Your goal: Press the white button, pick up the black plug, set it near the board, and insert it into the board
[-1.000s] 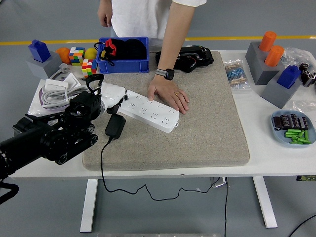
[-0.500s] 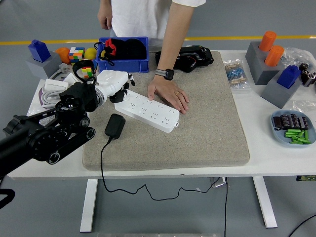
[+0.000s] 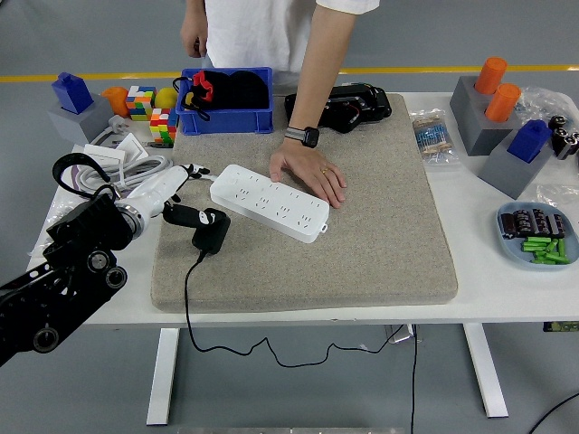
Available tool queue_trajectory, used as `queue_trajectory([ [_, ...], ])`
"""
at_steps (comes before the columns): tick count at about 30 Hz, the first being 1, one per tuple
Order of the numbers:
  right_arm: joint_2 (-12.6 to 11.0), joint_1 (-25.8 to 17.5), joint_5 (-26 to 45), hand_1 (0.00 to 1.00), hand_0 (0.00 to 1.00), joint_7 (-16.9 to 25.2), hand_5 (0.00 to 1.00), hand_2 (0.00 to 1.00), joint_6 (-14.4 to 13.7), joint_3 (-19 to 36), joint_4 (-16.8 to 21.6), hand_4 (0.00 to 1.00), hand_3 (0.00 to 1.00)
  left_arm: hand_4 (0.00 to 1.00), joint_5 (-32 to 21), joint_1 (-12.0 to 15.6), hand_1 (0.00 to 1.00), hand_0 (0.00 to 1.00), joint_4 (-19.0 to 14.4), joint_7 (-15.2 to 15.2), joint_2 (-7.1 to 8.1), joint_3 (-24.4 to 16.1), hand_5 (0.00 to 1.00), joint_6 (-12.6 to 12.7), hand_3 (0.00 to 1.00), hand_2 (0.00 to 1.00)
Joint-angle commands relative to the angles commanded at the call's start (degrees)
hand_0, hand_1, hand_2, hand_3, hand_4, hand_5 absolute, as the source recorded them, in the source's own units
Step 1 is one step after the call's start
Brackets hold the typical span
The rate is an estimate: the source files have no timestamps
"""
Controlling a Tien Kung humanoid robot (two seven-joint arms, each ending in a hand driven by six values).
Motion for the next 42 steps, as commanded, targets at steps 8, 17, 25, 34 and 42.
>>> queue_trajectory([
  [8,-0.06,-0.01,0.08,0.575,0.642,0.01,0.325,0.599,-0.01,-0.56,0.03,0.646,0.543,0.998,4.92,4.48,0.972,0.914,-2.15,0.55,-0.94,-1.36,0.682,2.38,0.976,0.982],
  [17,-0.02,-0.15,0.21,0.576,0.642,0.01,0.324,0.599,0.01,-1.19,0.1,0.645,0.543,0.998,11.94,5.84,0.932,0.871,-2.79,2.38,-2.45,2.1,0.47,7.34,0.952,0.939],
  [25,-0.09,-0.23,0.28,0.576,0.642,0.04,0.324,0.599,-0.02,-1.15,0.13,0.645,0.543,0.969,13.23,5.12,0.896,0.834,-0.45,2.66,-3.46,4.78,0.33,9.68,0.933,0.895],
  [34,0.21,-0.56,0.23,0.578,0.641,0.06,0.322,0.6,0.03,-0.95,0.11,0.645,0.544,0.955,13.76,4.61,0.825,0.738,1.78,2.02,-4.63,5.62,0.294,11.31,0.908,0.843],
  [42,0.28,-0.57,0.09,0.577,0.642,0.08,0.321,0.6,0.01,-0.77,0.08,0.644,0.543,0.953,12.28,4.19,0.763,0.641,3.32,1.05,-5.22,5.77,0.28,12.95,0.876,0.802],
])
